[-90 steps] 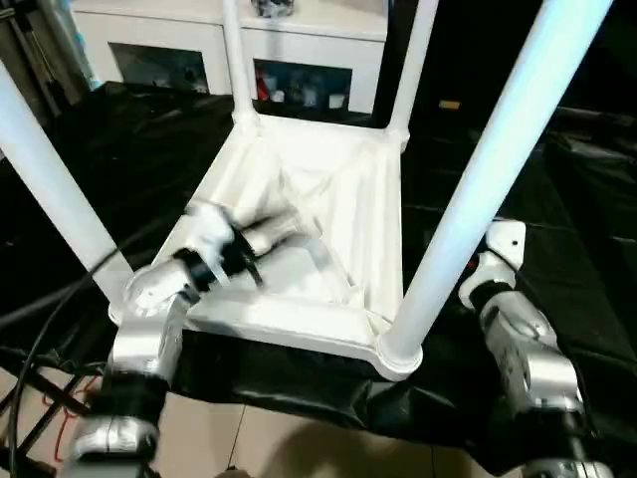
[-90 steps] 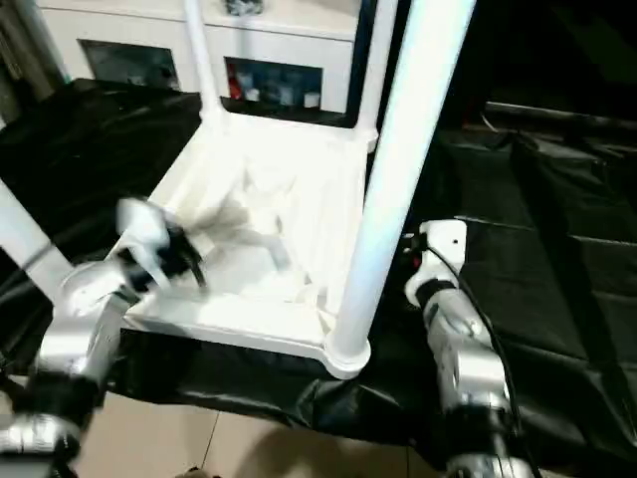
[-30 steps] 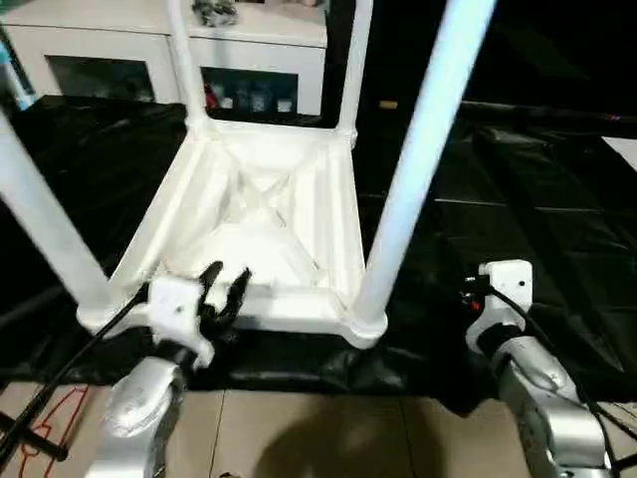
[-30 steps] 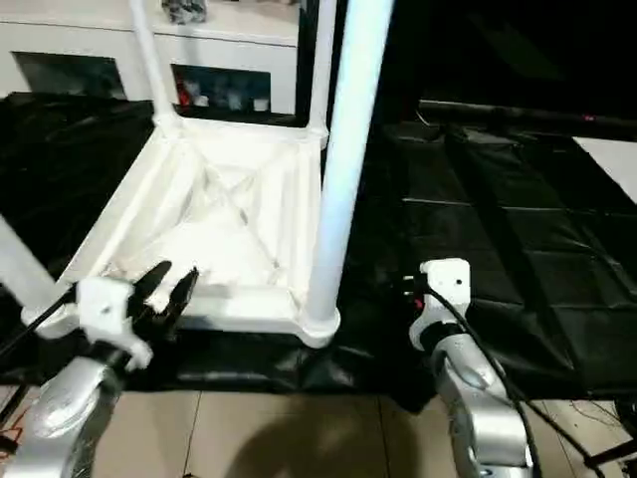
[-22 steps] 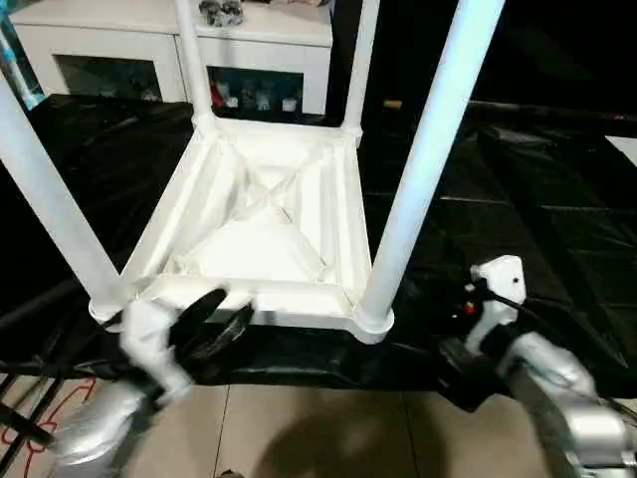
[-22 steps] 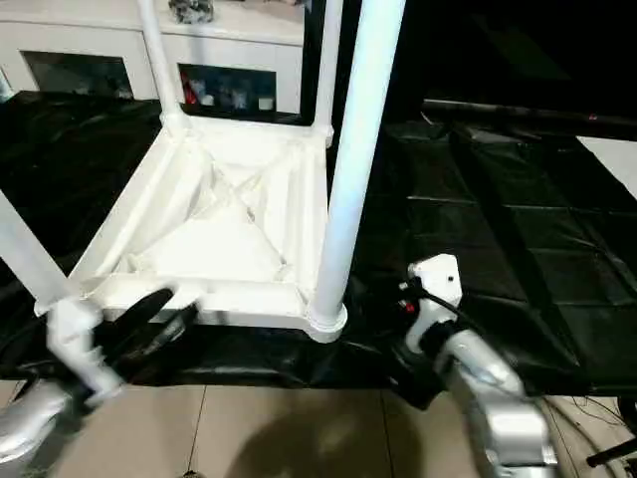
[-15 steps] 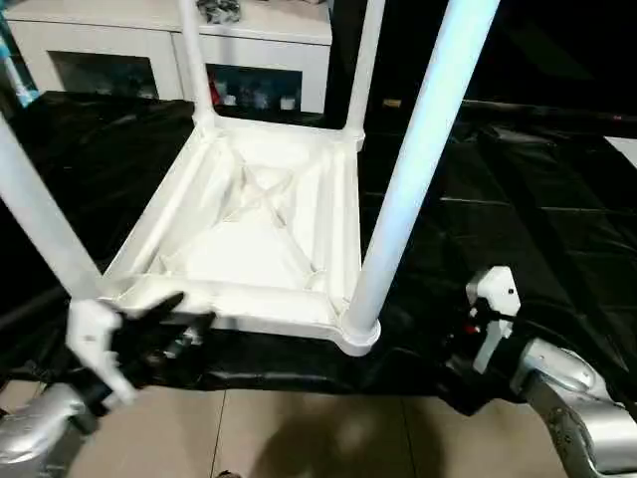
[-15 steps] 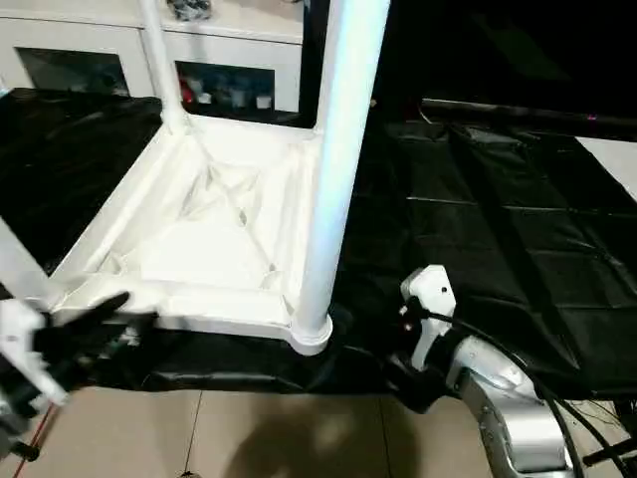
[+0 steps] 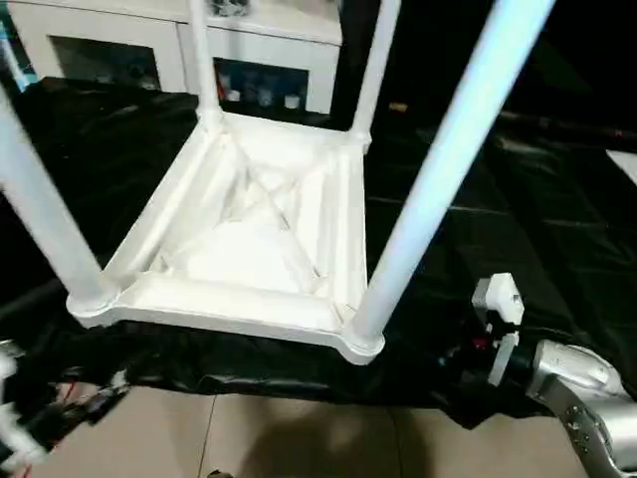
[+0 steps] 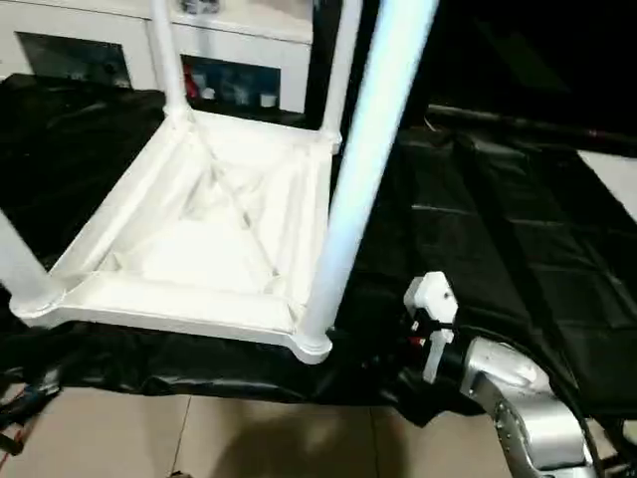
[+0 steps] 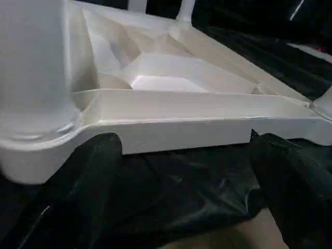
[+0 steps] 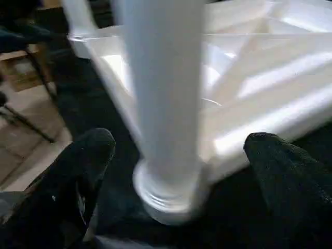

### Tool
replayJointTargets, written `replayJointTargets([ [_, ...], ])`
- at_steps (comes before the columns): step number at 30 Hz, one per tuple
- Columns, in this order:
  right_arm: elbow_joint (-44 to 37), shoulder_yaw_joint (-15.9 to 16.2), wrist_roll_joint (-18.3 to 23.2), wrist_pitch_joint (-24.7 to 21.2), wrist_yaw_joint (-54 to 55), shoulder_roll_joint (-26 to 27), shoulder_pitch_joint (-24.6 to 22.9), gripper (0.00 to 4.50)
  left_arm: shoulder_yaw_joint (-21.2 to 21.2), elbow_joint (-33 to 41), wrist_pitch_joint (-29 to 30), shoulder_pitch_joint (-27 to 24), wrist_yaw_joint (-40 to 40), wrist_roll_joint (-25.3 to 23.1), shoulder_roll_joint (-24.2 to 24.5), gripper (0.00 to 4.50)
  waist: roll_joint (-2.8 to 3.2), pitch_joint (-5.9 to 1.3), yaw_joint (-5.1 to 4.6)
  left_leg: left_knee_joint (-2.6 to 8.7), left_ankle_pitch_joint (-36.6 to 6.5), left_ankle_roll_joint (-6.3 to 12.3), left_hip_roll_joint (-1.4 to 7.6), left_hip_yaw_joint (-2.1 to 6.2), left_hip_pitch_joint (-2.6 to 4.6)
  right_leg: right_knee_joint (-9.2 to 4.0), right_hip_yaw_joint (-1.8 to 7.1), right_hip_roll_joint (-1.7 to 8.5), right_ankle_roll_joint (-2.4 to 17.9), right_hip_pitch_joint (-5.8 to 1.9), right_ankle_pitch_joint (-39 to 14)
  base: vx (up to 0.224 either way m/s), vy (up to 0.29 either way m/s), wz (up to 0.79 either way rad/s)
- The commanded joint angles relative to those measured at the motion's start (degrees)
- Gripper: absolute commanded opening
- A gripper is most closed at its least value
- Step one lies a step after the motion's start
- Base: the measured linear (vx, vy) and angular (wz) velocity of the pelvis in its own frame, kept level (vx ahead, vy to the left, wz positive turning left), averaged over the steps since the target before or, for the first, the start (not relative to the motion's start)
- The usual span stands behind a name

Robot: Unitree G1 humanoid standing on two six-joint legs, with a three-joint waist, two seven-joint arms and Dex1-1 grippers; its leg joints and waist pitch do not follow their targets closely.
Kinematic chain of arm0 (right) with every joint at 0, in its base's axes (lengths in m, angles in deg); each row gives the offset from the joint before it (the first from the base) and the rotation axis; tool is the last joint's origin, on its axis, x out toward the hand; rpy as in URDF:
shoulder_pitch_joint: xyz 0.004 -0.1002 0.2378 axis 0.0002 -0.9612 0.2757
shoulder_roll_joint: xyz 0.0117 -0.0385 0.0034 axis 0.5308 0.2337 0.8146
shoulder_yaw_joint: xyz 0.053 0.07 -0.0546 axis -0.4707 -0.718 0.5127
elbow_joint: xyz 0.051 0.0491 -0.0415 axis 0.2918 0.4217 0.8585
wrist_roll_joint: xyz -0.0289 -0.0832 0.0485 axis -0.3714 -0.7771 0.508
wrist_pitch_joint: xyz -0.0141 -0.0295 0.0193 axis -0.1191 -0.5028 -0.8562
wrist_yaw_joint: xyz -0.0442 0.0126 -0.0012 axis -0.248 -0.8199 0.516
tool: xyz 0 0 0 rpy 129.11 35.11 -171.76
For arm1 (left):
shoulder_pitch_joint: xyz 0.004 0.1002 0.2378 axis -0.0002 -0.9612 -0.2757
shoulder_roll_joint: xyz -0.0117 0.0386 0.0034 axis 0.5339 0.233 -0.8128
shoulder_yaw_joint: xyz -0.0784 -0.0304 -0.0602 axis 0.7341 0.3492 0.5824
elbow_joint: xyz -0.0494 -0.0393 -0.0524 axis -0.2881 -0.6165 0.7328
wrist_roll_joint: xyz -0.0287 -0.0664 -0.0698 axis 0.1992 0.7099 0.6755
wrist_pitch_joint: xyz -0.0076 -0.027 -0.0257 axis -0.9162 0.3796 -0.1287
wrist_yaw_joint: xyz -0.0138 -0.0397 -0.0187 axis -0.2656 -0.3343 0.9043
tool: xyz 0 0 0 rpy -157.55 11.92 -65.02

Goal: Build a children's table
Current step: Flip table

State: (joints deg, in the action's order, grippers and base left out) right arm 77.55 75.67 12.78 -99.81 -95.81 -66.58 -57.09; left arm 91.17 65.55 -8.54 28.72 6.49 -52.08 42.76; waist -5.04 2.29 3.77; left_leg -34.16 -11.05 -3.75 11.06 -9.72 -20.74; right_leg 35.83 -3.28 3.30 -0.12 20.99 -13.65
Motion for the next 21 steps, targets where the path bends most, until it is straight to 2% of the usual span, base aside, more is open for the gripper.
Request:
replayJointTargets([
  [1,1.0,0.9,-1.3,0.7,0.1,0.1,1.5,4.5,1.4,-1.4,-1.1,-0.4,1.0,0.3,0.5,4.4,1.33,-0.55,0.13,5.6,-24.6,-1.07,2.95,1.19,1.15,-6.3,3.35,4.59,6.4,0.29,-23.5,0.0,0.0,0.0],
  [3,3.3,1.5,-3.3,2.2,1.9,1.3,3.1,4.5,2.6,-3.3,-2.6,1.0,-0.4,-0.6,0.5,4.4,1.08,-0.45,0.02,5.74,-28.3,-2.9,2.84,1.7,1.53,-6.83,3.3,4.91,4.7,0.45,-28.8,0.0,0.0,0.0],
  [5,7.2,1.6,-4.9,3.6,4.8,3.8,5.5,4.5,3.3,-5.2,-2.9,5.0,-4.2,-1.9,0.9,4.4,1.02,-0.68,-0.11,5.65,-29.1,-3.71,2.68,1.77,1.91,-6.79,3.21,4.78,5.0,0.73,-28.1,0.0,0.0,0.0],
  [7,10.6,1.8,-5.0,4.5,7.0,7.2,7.4,4.5,2.6,-7.6,-3.9,10.1,-11.1,-5.6,-0.1,4.4,0.99,-0.62,0.05,5.77,-30.1,-4.21,2.78,1.89,2.13,-6.61,3.11,4.69,5.5,0.85,-26.2,0.0,0.0,0.0],
  [9,10.8,1.8,-4.9,4.5,7.0,7.3,7.4,4.5,2.5,-7.7,-3.8,10.4,-11.7,-5.8,-0.2,4.4,0.95,-0.87,0.2,5.9,-28.4,-4.18,2.87,2.01,1.68,-6.17,3.13,4.82,6.1,0.14,-23.2,0.0,0.0,0.0],
  [10,12.6,1.6,-5.8,6.0,9.3,8.4,8.1,4.5,1.1,-7.7,-4.1,11.6,-11.7,-6.8,-0.7,4.4,1.08,-0.94,0.22,6.08,-26.7,-4.19,2.94,1.92,1.39,-5.9,3.17,4.8,6.5,-0.12,-20.8,0.0,0.0,0.0],
  [11,13.2,1.4,-5.9,6.4,10.0,8.9,8.4,4.5,0.6,-7.8,-4.3,12.0,-12.1,-7.4,-1.0,4.4,1.24,-1.12,0.15,6.0,-26.0,-4.37,2.87,1.73,1.5,-5.72,3.23,4.64,6.9,-0.07,-18.8,0.0,0.0,0.0],
  [12,14.3,1.0,-6.7,7.3,11.7,9.4,8.8,4.5,-0.2,-7.6,-4.4,12.6,-12.3,-7.7,-1.6,4.4,1.13,-1.22,0.19,5.92,-25.4,-4.27,2.86,1.67,1.51,-5.58,3.27,4.69,7.1,-0.13,-17.8,0.0,0.0,0.0],
  [13,15.5,0.2,-7.1,7.8,13.5,9.9,9.3,4.5,-1.3,-7.7,-4.1,13.2,-13.5,-9.0,-2.1,4.4,1.7,-1.28,0.23,5.91,-24.9,-4.3,2.81,1.63,1.5,-5.42,3.36,4.7,7.4,-0.14,-16.7,0.0,0.0,0.0],
  [14,18.0,-1.5,-8.1,8.6,16.8,10.7,10.5,4.5,-3.3,-7.6,-4.4,14.7,-15.1,-10.7,-3.4,4.4,1.37,-1.37,0.14,5.81,-24.2,-4.18,2.78,1.48,1.61,-5.37,3.35,4.51,7.8,-0.12,-15.2,0.0,0.0,0.0],
  [15,18.8,-2.0,-8.5,8.7,17.8,10.9,10.8,4.5,-3.9,-7.4,-4.3,15.0,-15.4,-10.8,-3.9,4.4,1.53,-1.38,0.15,5.76,-23.8,-4.23,2.82,1.33,1.71,-5.33,3.42,4.61,8.3,-0.05,-14.6,0.0,0.0,0.0],
  [17,20.8,-3.6,-8.8,9.7,19.6,11.1,11.5,4.5,-6.2,-7.6,-4.6,16.7,-18.8,-14.0,-5.0,4.4,1.29,-1.57,0.41,5.45,-22.9,-4.04,2.73,1.12,1.75,-5.31,3.47,4.59,8.3,-0.21,-14.9,0.0,0.0,0.0],
  [18,22.3,-4.9,-9.6,10.3,22.1,10.9,12.0,4.5,-7.7,-7.7,-3.2,18.3,-21.0,-14.9,-6.3,4.4,1.58,-1.57,0.56,5.45,-22.0,-3.97,2.72,1.15,1.58,-5.18,3.54,4.64,8.3,-0.35,-14.1,0.0,0.0,0.0],
  [19,22.5,-5.0,-9.7,10.4,22.5,10.9,12.0,4.5,-8.0,-7.9,-3.1,18.5,-21.6,-15.4,-6.4,4.4,1.52,-1.62,0.53,5.47,-21.0,-3.95,2.73,1.1,1.38,-5.07,3.51,4.52,8.3,-0.55,-13.0,0.0,0.0,0.0],
  [20,24.0,-5.9,-9.9,11.1,24.4,10.4,12.4,4.5,-9.0,-8.8,-2.8,20.3,-24.3,-17.3,-7.4,4.4,1.55,-1.9,0.74,5.26,-19.2,-3.71,2.72,0.97,1.46,-4.77,3.44,4.38,8.5,-0.64,-10.2,0.0,0.0,0.0],
  [21,24.7,-6.1,-10.0,11.5,25.0,10.3,12.5,4.5,-9.2,-9.2,-3.1,21.0,-25.2,-17.7,-8.0,4.4,1.41,-1.85,0.92,5.19,-18.3,-3.32,2.61,0.9,1.45,-4.76,3.36,4.37,8.5,-0.74,-9.5,0.0,0.0,0.0],
])
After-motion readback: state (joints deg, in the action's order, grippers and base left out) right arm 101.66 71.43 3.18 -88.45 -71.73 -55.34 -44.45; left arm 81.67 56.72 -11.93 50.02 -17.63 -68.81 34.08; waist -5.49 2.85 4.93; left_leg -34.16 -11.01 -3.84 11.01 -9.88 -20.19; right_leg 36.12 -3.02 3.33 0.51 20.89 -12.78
